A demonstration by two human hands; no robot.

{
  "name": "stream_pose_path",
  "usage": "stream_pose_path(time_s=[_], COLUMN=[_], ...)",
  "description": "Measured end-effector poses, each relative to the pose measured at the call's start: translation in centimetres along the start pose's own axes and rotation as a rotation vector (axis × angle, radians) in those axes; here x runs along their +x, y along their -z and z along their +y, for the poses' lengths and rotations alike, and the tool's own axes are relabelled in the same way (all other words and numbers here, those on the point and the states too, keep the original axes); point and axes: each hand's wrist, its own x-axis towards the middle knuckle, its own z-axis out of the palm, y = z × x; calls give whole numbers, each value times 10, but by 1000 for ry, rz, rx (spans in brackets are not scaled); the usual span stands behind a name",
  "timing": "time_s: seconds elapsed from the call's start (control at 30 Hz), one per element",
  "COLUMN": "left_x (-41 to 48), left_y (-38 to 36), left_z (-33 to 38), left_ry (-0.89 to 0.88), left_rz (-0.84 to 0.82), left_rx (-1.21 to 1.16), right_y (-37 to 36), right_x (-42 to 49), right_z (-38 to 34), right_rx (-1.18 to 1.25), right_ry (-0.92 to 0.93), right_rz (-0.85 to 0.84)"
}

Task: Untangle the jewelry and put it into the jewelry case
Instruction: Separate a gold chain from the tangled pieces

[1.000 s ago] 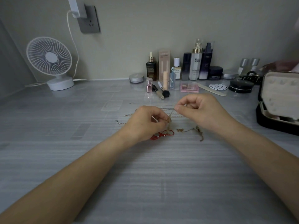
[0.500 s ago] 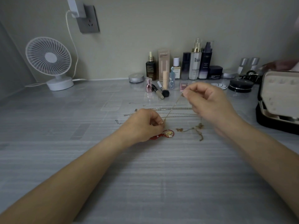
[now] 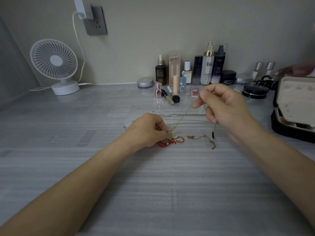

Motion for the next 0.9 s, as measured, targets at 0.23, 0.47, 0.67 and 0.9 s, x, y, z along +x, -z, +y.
stream_pose_path(time_s=[0.23, 0.47, 0.67, 0.9], left_x=[0, -1, -3, -4], left_y=[1, 3, 4, 4], left_z=[6, 13, 12, 13], left_ry=[14, 121, 132, 74], left_rz=[46, 34, 1, -54], left_rx=[-349, -653, -714, -783], right_y=[-3, -2, 4, -4], right_x=[3, 5, 7, 3], right_z=[14, 12, 8, 20], right_rx=[-437, -212, 154, -400], right_ry=[-194, -300, -426, -294], right_rz=[-159, -78, -139, -183])
